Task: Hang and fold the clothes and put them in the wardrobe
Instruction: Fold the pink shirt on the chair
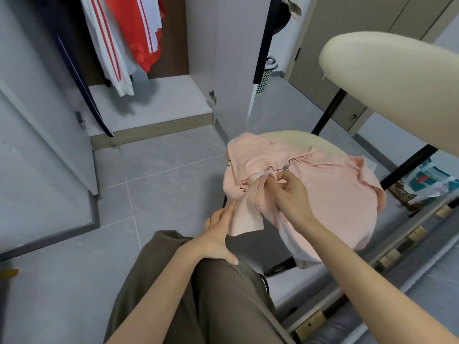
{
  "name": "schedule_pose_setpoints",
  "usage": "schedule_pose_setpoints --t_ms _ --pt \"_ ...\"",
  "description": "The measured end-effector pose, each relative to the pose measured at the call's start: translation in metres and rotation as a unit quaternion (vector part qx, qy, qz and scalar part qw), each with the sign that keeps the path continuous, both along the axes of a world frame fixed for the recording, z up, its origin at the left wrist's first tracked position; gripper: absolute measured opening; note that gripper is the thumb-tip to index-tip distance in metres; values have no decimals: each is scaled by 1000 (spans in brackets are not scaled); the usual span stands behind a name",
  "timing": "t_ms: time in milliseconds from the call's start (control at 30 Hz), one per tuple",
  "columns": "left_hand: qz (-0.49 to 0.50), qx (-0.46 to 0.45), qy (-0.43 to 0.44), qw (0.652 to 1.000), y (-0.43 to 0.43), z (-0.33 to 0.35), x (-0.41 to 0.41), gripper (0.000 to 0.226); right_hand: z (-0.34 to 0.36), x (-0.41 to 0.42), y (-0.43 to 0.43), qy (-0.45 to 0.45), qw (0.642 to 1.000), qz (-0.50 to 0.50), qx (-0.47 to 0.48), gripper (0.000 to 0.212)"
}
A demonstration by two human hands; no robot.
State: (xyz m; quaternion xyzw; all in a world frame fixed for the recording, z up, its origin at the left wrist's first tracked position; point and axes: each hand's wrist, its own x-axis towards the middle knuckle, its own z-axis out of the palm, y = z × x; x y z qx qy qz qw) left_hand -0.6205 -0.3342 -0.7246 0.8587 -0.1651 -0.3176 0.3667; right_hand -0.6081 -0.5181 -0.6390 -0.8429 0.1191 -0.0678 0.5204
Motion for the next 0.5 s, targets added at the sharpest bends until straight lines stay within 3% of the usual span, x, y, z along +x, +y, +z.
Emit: schedule_pose_setpoints --t_ms 133,233,300,367,433,500 --pt "109 -30 -94 989 -18 -3 2 124 6 5 -2 38 998 3 47 26" --pt "217 -94 -163 958 -25 -1 13 65 4 4 -11 39 998 -9 44 27" --pt "243 -201 -115 942 -22 5 17 41 1 4 -20 38 998 -48 23 30" --pt "242 -263 -59 932 -18 9 18 40 -3 5 -29 57 995 -70 -30 30" --pt "266 -270 -19 925 -15 10 21 27 -9 5 -36 94 991 -41 -82 26" --pt "337 -221 13 915 -15 10 30 15 -15 7 -39 114 988 -17 -106 27"
